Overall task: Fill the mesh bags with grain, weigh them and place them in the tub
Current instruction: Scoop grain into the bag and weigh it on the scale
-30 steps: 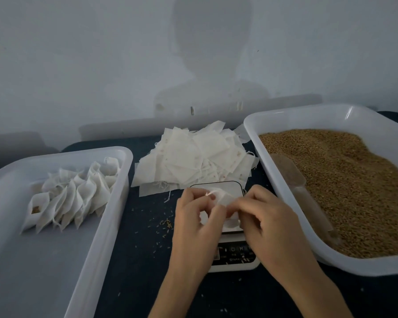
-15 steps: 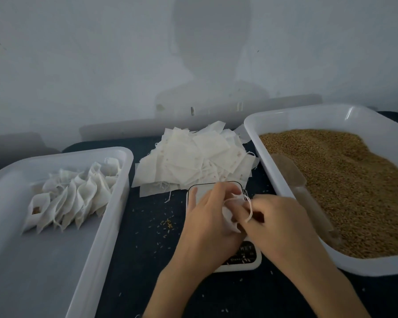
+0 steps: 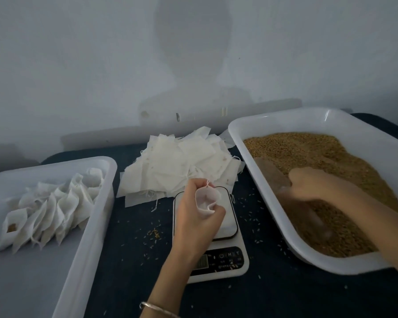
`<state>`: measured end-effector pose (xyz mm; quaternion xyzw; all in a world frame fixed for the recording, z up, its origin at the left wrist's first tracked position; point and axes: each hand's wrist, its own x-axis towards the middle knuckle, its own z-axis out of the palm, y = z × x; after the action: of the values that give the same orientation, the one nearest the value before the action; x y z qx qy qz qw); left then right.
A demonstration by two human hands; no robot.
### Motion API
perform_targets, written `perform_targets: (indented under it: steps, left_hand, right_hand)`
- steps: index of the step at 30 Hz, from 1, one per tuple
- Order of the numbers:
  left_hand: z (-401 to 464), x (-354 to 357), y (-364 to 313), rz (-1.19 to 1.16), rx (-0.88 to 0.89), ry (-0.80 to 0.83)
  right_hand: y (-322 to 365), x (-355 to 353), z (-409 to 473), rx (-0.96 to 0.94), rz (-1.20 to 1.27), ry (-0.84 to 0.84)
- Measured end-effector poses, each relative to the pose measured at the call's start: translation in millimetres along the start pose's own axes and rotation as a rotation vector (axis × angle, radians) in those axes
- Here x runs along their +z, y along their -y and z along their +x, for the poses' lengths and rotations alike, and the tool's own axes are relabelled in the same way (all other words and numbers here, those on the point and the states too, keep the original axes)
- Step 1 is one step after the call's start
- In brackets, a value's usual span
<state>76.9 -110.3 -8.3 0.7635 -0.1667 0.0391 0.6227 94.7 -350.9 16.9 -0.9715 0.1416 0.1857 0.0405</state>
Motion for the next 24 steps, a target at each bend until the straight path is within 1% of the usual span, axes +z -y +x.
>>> perform_targets:
  steps: [3, 4, 7, 10, 12, 14, 17, 20, 24]
  left_hand:
    - [1, -5, -1, -0.04, -0.011, -0.021]
    - [1, -7, -1, -0.054, -0.016, -0.025]
    - [1, -9, -4, -0.106, -0.04, -0.04]
    - [-3, -7, -6, -0.185, -0.075, -0.054]
    - [-6, -6, -7, -0.235, -0.122, -0.08]
    - [-8, -6, -6, -0.337, -0.191, -0.109]
    - [-6, -9, -7, -0.504, -0.302, -0.14]
    - [-6, -10, -10, -0.496, -0.337, -0.146]
    - [-7, -9, -12, -0.42, -0.307, -0.148]
  right_hand:
    - [-11, -28, -13, 0.062, 0.139, -0.027]
    - [-15, -38, -18, 0.075, 0.178, -0.013]
    - [-18, -56, -25, 0.12, 0.121, 0.036]
    - [-3, -40, -8, 0.149, 0.11, 0.012]
    - [5, -22, 6, 0.107, 0.151, -0.046]
    - [6, -8, 16, 0.067, 0.201, -0.112]
    - [2, -2, 19, 0.063, 0.238, -0.159]
    - [-5, -8, 10, 0.073, 0.264, -0.205]
    - [-12, -4, -10, 0.065, 0.358, -0.292]
